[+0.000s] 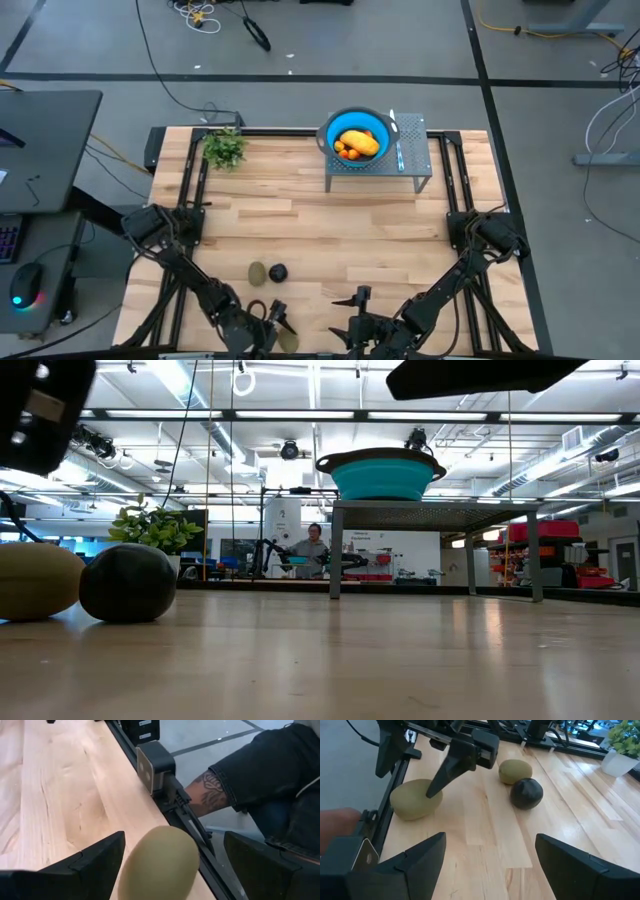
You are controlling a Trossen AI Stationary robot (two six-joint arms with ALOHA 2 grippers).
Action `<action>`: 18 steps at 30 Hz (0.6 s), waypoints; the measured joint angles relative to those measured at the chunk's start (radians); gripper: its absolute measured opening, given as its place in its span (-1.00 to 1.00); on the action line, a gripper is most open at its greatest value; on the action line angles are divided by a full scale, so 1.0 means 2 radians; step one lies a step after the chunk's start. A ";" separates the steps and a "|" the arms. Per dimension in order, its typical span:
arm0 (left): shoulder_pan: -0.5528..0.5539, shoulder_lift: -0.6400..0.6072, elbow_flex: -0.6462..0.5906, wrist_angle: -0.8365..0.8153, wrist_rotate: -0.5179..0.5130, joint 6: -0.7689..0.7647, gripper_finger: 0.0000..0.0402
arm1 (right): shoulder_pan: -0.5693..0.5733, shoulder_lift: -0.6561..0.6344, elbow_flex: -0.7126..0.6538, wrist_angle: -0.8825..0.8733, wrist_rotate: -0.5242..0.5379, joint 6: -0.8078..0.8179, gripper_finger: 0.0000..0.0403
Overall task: Pick & Place Fruit
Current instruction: Put the brown kiwi into the blue strainer bowl
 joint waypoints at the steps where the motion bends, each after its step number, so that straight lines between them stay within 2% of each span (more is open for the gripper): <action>1: 0.001 0.000 0.000 0.000 0.003 0.000 0.75 | 0.000 0.000 0.000 0.000 0.000 0.000 0.58; 5: 0.007 0.002 0.000 0.000 0.014 -0.002 0.75 | 0.000 0.000 0.000 0.000 0.000 0.000 0.58; 11: 0.013 0.038 0.004 0.019 0.045 -0.003 0.75 | 0.000 0.000 0.000 0.001 -0.004 0.000 0.58; 18: 0.018 0.056 0.021 0.025 0.023 0.014 0.74 | 0.000 0.000 0.000 0.000 -0.003 0.000 0.58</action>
